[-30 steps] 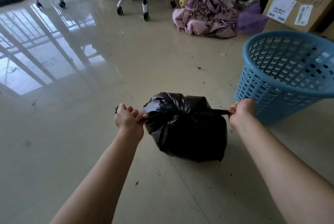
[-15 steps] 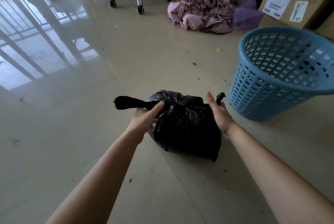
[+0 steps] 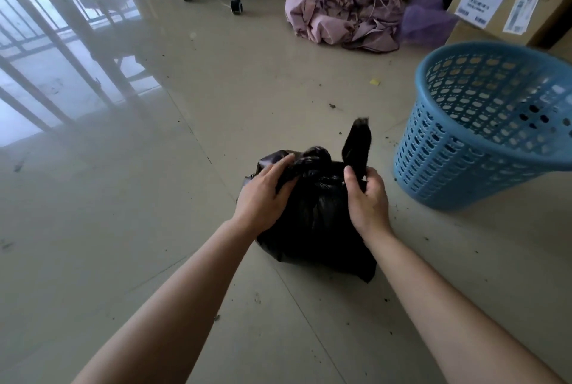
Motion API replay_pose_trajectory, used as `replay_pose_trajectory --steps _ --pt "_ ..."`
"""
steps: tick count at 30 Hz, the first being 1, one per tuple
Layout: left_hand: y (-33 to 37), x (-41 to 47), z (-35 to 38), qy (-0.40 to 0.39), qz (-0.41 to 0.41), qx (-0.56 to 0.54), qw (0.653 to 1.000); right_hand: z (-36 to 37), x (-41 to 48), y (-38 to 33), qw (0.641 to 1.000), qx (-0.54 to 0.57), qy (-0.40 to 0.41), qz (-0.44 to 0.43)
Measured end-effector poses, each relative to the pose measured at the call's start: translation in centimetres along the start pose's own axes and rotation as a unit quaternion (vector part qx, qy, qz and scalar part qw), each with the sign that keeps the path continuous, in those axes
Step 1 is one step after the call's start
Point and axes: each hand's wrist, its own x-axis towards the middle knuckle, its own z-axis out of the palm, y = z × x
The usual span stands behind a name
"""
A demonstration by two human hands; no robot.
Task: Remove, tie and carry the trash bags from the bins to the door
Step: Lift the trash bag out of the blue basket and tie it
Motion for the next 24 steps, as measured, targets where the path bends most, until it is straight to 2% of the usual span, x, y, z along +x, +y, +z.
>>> replay_pose_trajectory --steps 3,6,9,11,13,17,24 --pt "-0.1 -0.8 1.3 0.086 -0.03 -0.058 0.994 0.2 -0.3 -1.2 0.999 0.013 0.0 -0.044" --pt "-0.8 -1.4 2.5 0.142 -0.088 -0.156 0.973 0.6 0.1 -0.9 0.999 0.005 -0.032 -0.006" --pt "-1.5 -1.5 3.3 0.151 -0.108 -0.136 0.973 1.6 0.8 -0.1 0.992 -0.107 -0.066 0.024" --pt "-2.1 -1.3 4.1 0.148 -0.116 -0.121 0.975 2.6 1.0 0.6 0.979 -0.2 -0.026 -0.032" --pt "-2.7 -1.1 5.0 0.151 -0.125 -0.137 0.971 3.2 0.9 1.5 0.967 -0.239 0.026 -0.082" --pt "-3.3 -1.0 6.7 0.161 -0.134 -0.107 0.972 3.7 1.0 4.6 0.943 -0.299 0.086 -0.119" --pt "-2.7 -1.0 7.9 0.156 -0.159 -0.1 0.97 4.9 1.0 6.6 0.924 -0.322 0.123 -0.166"
